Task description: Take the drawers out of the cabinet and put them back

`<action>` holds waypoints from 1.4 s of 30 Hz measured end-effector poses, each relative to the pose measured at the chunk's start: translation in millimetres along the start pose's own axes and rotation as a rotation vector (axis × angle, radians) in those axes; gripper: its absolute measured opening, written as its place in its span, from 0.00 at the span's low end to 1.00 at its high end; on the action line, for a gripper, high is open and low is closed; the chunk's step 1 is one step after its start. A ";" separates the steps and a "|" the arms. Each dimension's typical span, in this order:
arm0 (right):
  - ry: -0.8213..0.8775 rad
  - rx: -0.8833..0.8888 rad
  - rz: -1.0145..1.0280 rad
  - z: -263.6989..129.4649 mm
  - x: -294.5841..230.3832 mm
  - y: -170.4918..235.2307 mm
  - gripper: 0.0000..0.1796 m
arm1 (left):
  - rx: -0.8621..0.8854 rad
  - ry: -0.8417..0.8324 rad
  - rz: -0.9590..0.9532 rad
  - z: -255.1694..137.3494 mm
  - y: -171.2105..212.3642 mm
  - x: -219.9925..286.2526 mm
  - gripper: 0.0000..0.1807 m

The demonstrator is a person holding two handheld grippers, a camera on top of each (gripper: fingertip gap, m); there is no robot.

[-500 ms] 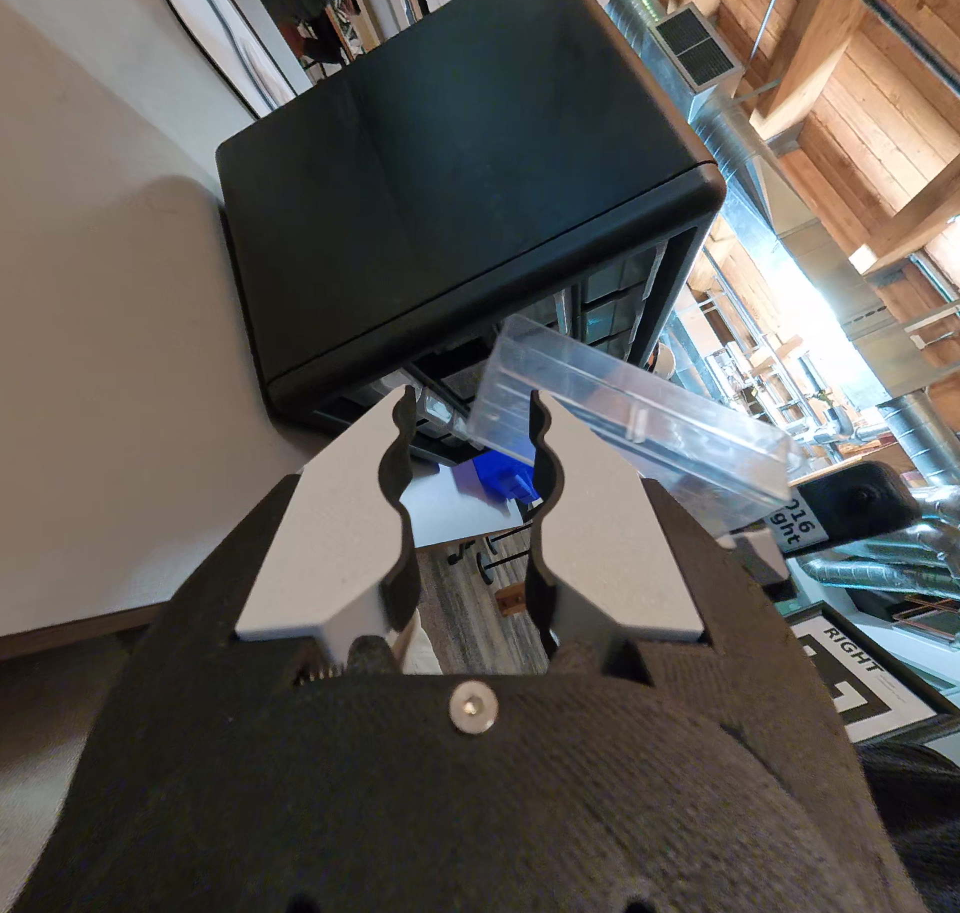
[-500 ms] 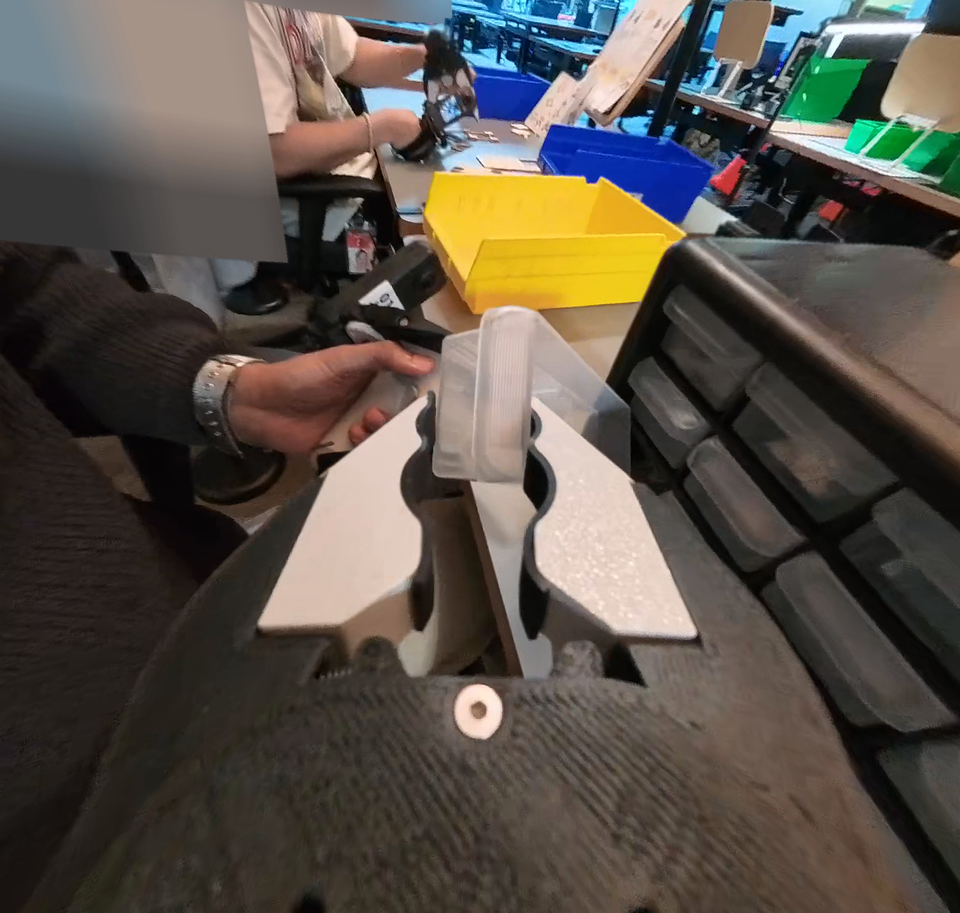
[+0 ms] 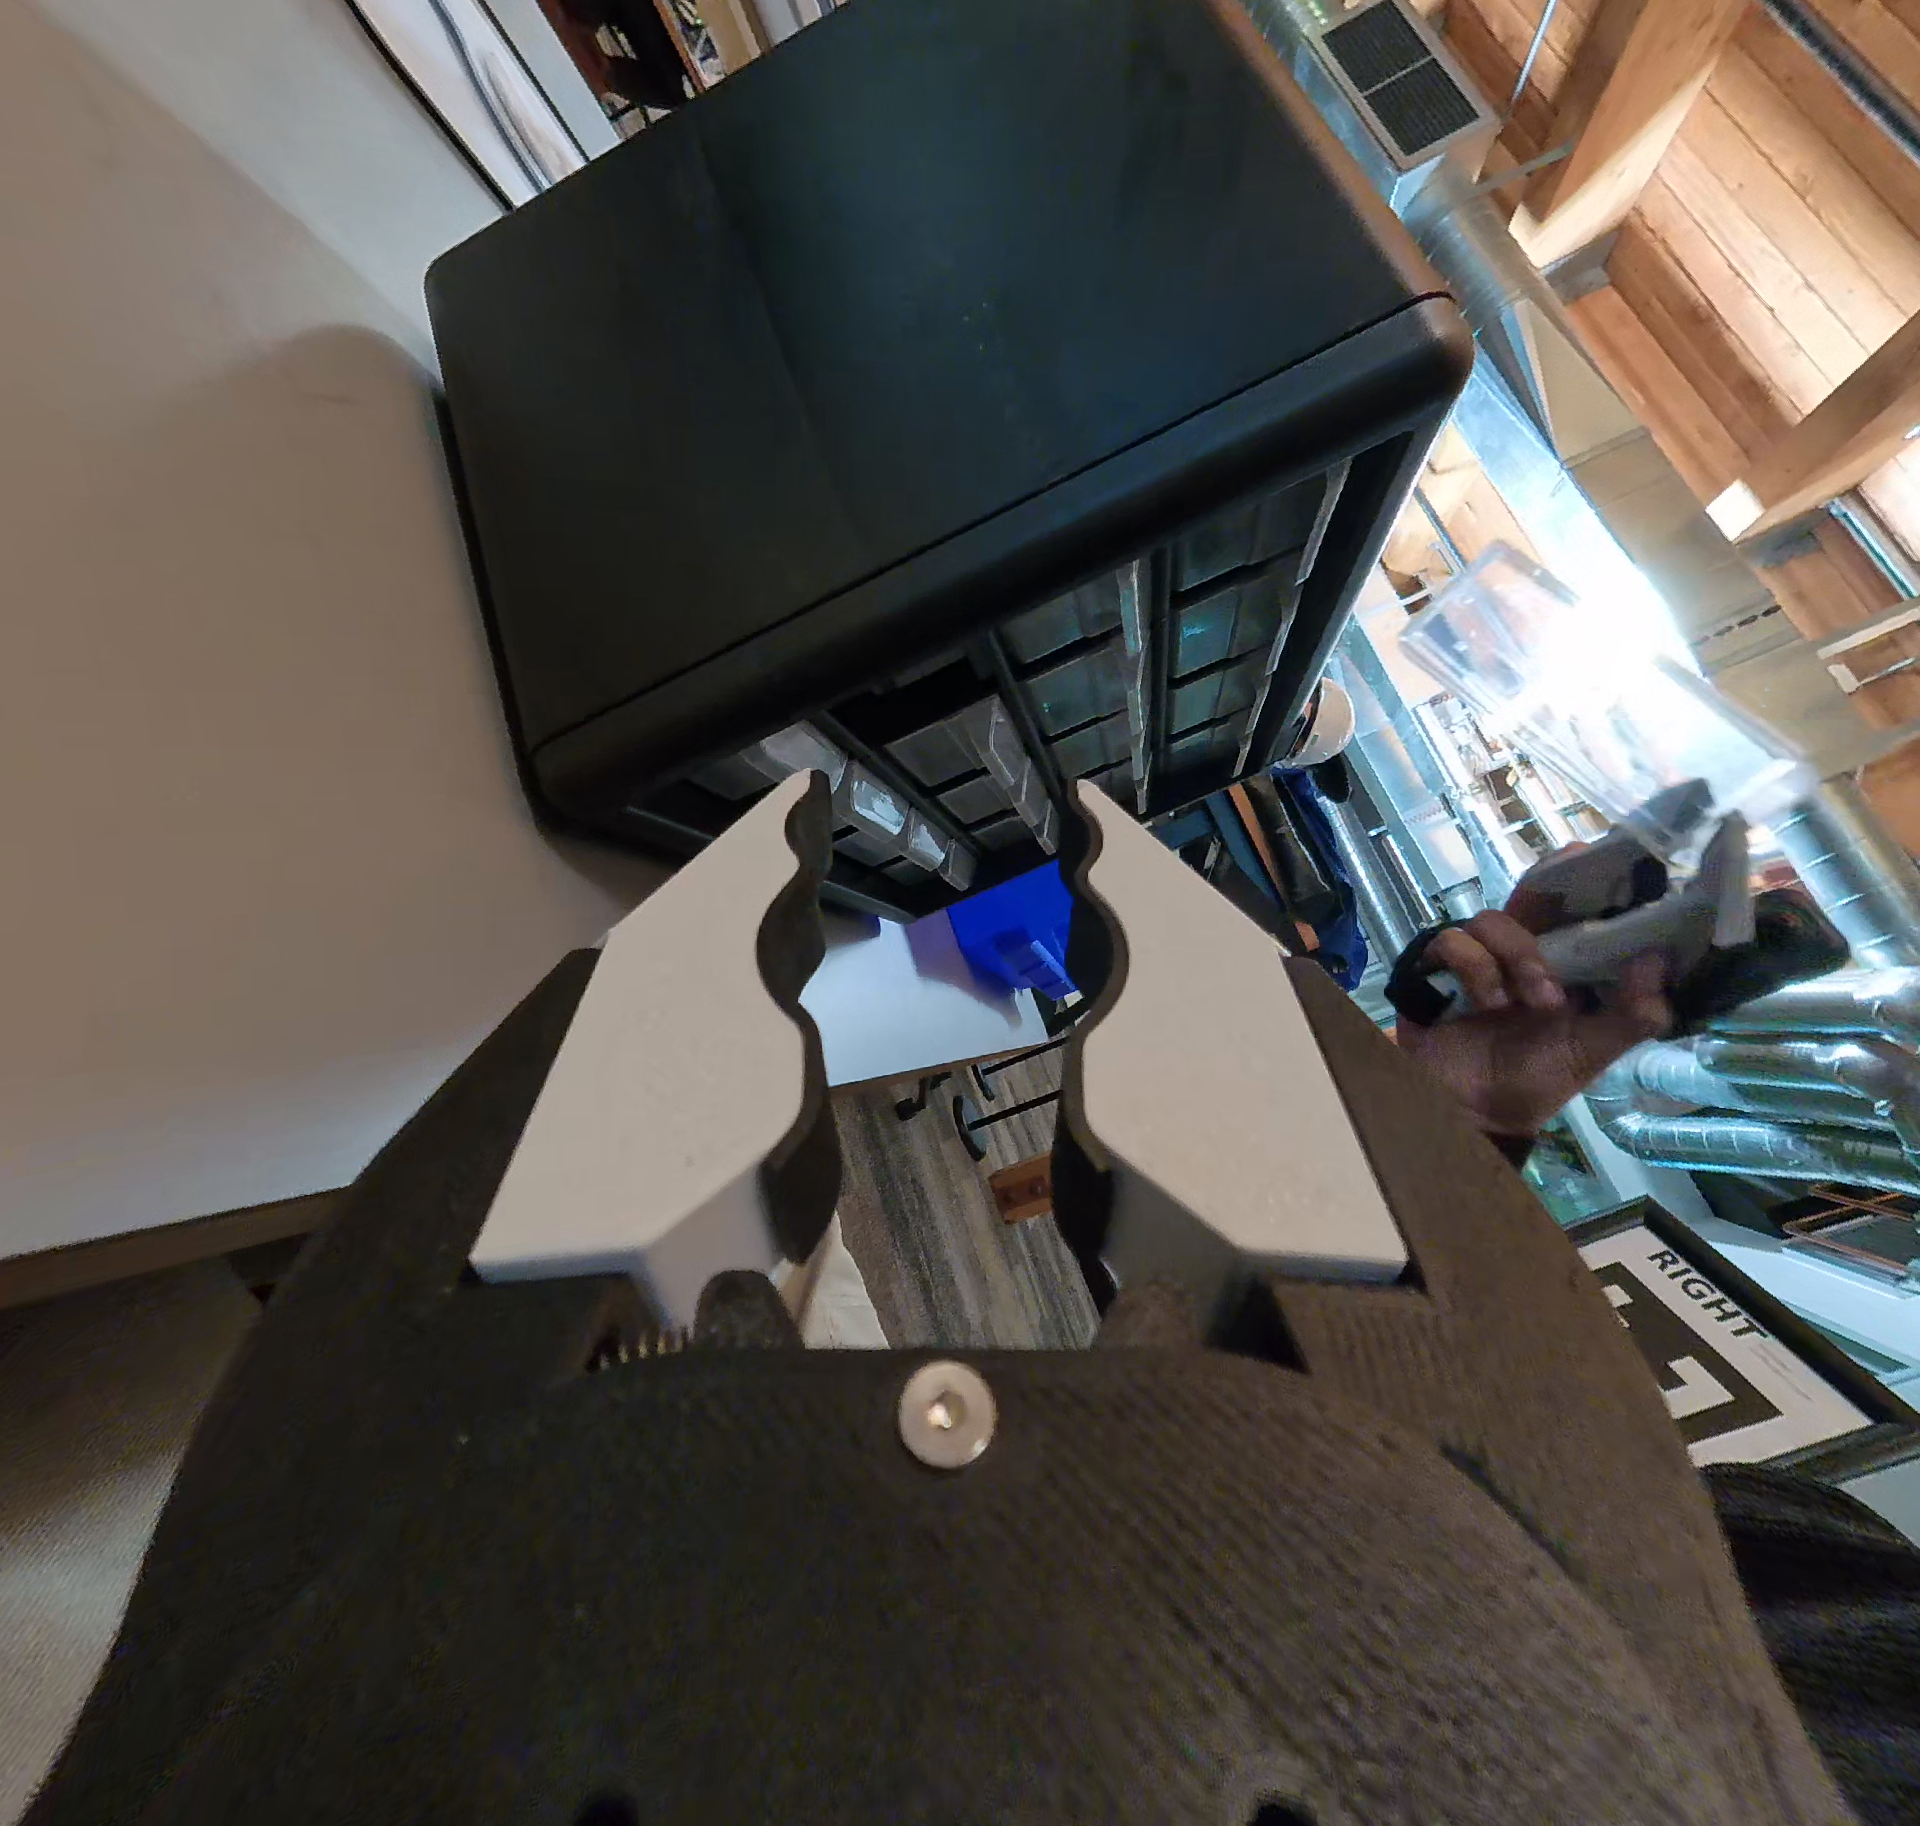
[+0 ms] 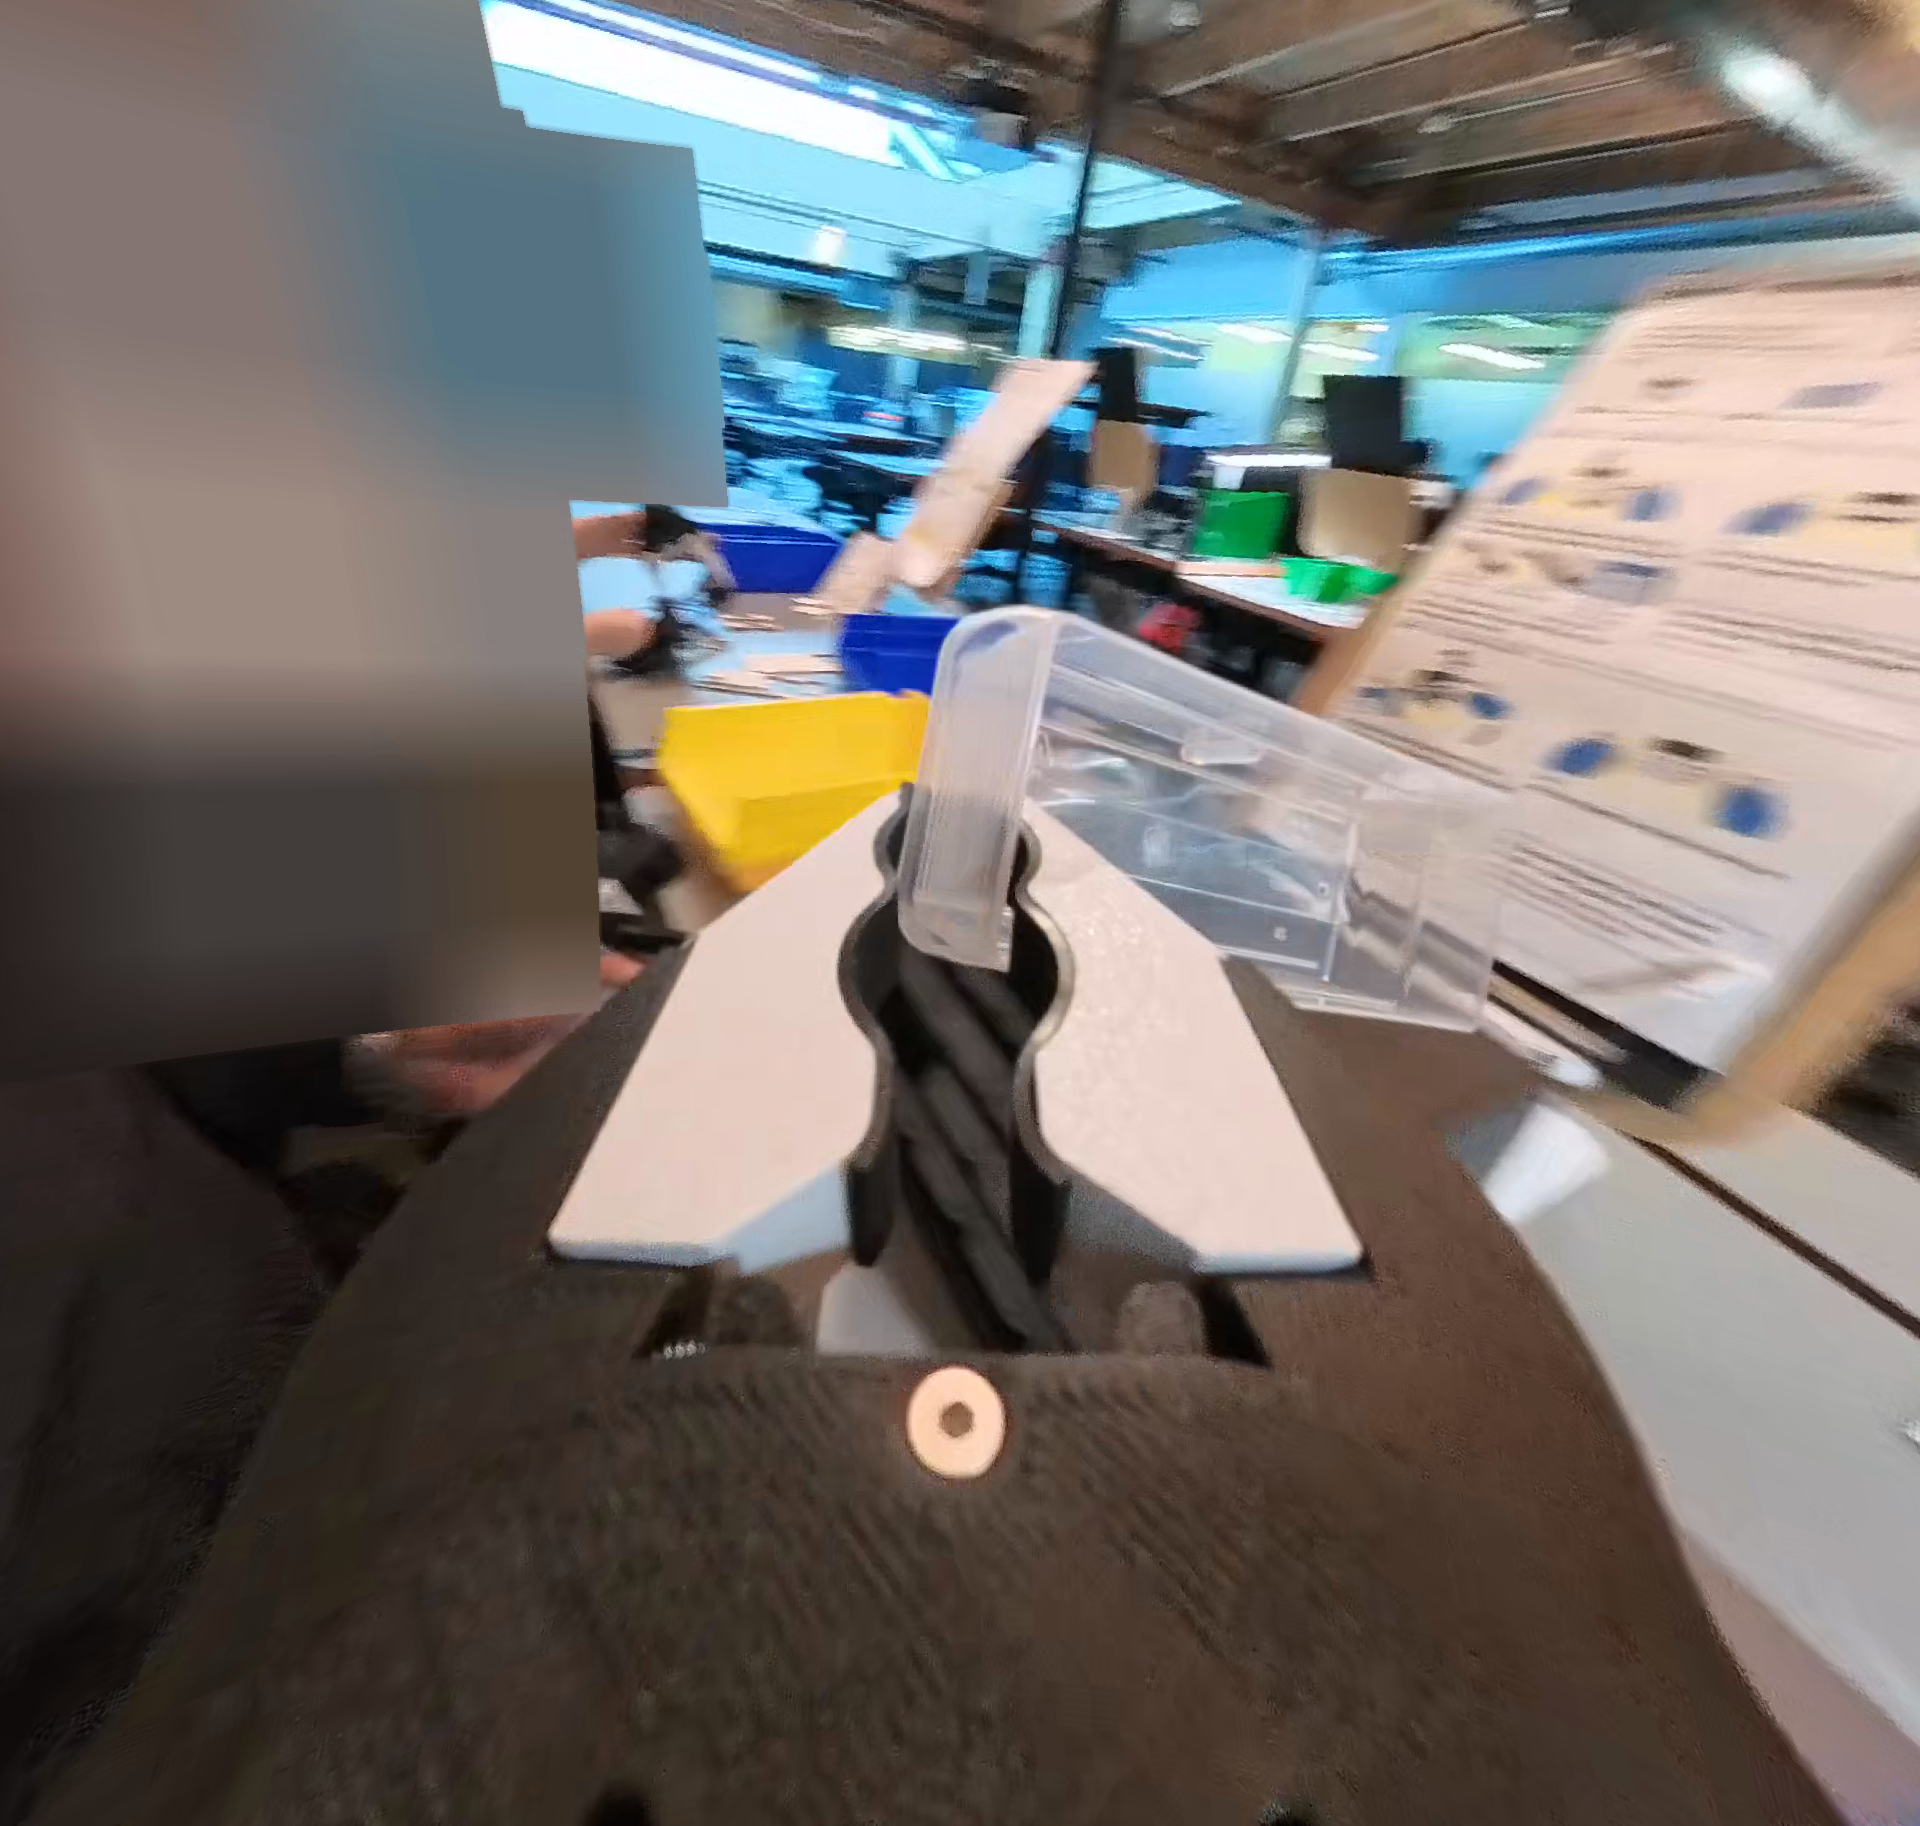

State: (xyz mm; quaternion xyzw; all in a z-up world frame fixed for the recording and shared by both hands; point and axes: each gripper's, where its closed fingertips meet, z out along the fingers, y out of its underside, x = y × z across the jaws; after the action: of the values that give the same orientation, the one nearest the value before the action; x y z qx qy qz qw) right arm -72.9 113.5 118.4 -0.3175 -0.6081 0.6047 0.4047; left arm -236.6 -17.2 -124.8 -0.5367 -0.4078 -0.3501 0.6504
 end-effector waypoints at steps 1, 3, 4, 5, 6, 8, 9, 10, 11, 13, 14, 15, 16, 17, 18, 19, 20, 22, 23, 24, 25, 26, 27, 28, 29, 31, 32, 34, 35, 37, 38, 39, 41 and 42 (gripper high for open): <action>0.078 -0.012 -0.025 -11.5 19.3 0.0 0.07 | 0.000 -0.001 -0.002 0.0 0.3 -0.3 0.23; 0.260 -0.061 -0.085 -36.8 63.9 6.9 0.07 | 0.000 -0.002 -0.006 0.0 0.9 -0.6 0.23; 0.354 -0.099 -0.110 -50.7 88.3 14.2 0.08 | 0.000 -0.002 -0.008 0.1 1.5 -0.4 0.23; 0.434 -0.144 -0.118 -64.4 112.5 24.5 0.08 | -0.001 -0.003 -0.008 0.1 2.2 -0.5 0.23; 0.500 -0.193 -0.112 -77.6 136.4 37.6 0.08 | -0.001 -0.004 -0.009 0.1 2.8 -0.5 0.23; 0.595 -0.284 -0.059 -100.8 182.9 71.5 0.07 | -0.003 -0.006 -0.008 0.4 4.0 -0.7 0.23; 0.625 -0.325 -0.013 -109.8 204.9 91.9 0.08 | -0.004 -0.008 -0.007 0.5 4.5 -1.2 0.23; 0.649 -0.363 0.040 -116.9 225.9 114.1 0.08 | -0.004 -0.010 -0.006 0.7 4.7 -1.6 0.23; 0.671 -0.404 0.095 -122.9 245.8 137.6 0.08 | -0.003 -0.012 -0.006 0.9 4.7 -2.0 0.23; 0.739 -0.518 0.190 -136.0 283.7 186.9 0.08 | -0.003 -0.017 0.000 1.1 5.1 -3.1 0.23; 0.770 -0.589 0.216 -142.3 299.4 210.4 0.08 | -0.003 -0.021 0.004 1.2 5.2 -3.7 0.23; 0.797 -0.655 0.229 -148.0 313.7 231.3 0.08 | -0.003 -0.024 0.009 1.2 5.2 -4.4 0.23; 0.816 -0.712 0.241 -152.2 325.4 250.1 0.08 | -0.002 -0.030 0.015 1.1 4.9 -5.5 0.23; 0.821 -0.760 0.251 -154.0 334.6 266.8 0.08 | -0.001 -0.035 0.018 0.8 4.5 -6.6 0.23; 0.820 -0.800 0.260 -154.2 342.0 281.4 0.08 | 0.002 -0.037 0.018 0.4 3.8 -7.3 0.23; 0.822 -0.832 0.267 -154.0 348.4 293.7 0.08 | 0.005 -0.039 0.017 -0.3 3.0 -8.1 0.23; 0.825 -0.857 0.274 -153.1 353.5 303.7 0.08 | 0.008 -0.042 0.016 -1.0 2.0 -9.2 0.23; 0.831 -0.885 0.248 -148.0 362.0 313.3 0.09 | 0.015 -0.049 0.011 -2.5 0.3 -11.8 0.23; 0.840 -0.910 0.224 -146.0 365.1 315.5 0.09 | 0.019 -0.050 0.006 -3.4 -0.4 -12.9 0.23; 0.841 -0.942 0.219 -144.0 366.0 319.3 0.10 | 0.021 -0.051 -0.001 -3.9 -0.8 -13.8 0.23; 0.839 -0.974 0.220 -142.2 365.6 323.7 0.10 | 0.021 -0.051 -0.009 -4.4 -0.8 -14.5 0.23; 0.835 -1.010 0.221 -141.2 364.1 328.8 0.10 | 0.020 -0.049 -0.016 -4.7 -0.3 -14.7 0.23; 0.824 -1.048 0.228 -140.4 361.4 334.4 0.10 | 0.018 -0.047 -0.021 -4.8 0.4 -14.8 0.23; 0.814 -1.078 0.237 -139.5 359.1 339.3 0.10 | 0.015 -0.045 -0.025 -4.9 1.1 -14.6 0.23; 0.817 -1.093 0.237 -139.8 359.0 341.9 0.10 | 0.013 -0.043 -0.027 -4.7 1.8 -14.4 0.23; 0.825 -1.085 0.243 -140.6 360.6 342.2 0.17 | 0.007 -0.040 -0.025 -4.2 3.0 -13.7 0.23; 0.823 -1.065 0.266 -140.4 360.1 341.0 0.23 | 0.004 -0.039 -0.022 -4.0 3.6 -13.2 0.23; 0.820 -1.004 0.320 -139.8 357.8 333.8 0.28 | -0.001 -0.036 -0.008 -3.7 4.7 -11.1 0.23; 0.828 -0.969 0.334 -140.9 357.1 327.1 0.30 | -0.005 -0.036 0.009 -3.5 5.3 -9.5 0.23; 0.863 -0.900 0.330 -146.8 356.2 307.1 0.30 | -0.017 -0.038 0.067 -2.4 7.0 -4.6 0.23; 0.881 -0.857 0.317 -149.2 354.4 293.3 0.30 | -0.026 -0.039 0.103 -1.4 8.5 -1.7 0.23; 0.894 -0.803 0.296 -150.0 351.1 276.2 0.30 | -0.037 -0.041 0.143 -0.3 10.4 1.3 0.23; 0.908 -0.669 0.228 -147.1 337.6 234.4 0.29 | -0.057 -0.048 0.230 2.1 14.8 7.5 0.23; 0.903 -0.592 0.182 -143.0 326.5 211.5 0.28 | -0.068 -0.052 0.276 3.6 17.4 10.4 0.23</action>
State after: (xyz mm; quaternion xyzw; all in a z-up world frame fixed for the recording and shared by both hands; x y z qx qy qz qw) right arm -123.1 482.0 -64.6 -0.6973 -0.4882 0.2437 0.4649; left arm -217.2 -10.7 -122.3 -0.6182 -0.3346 -0.2569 0.6632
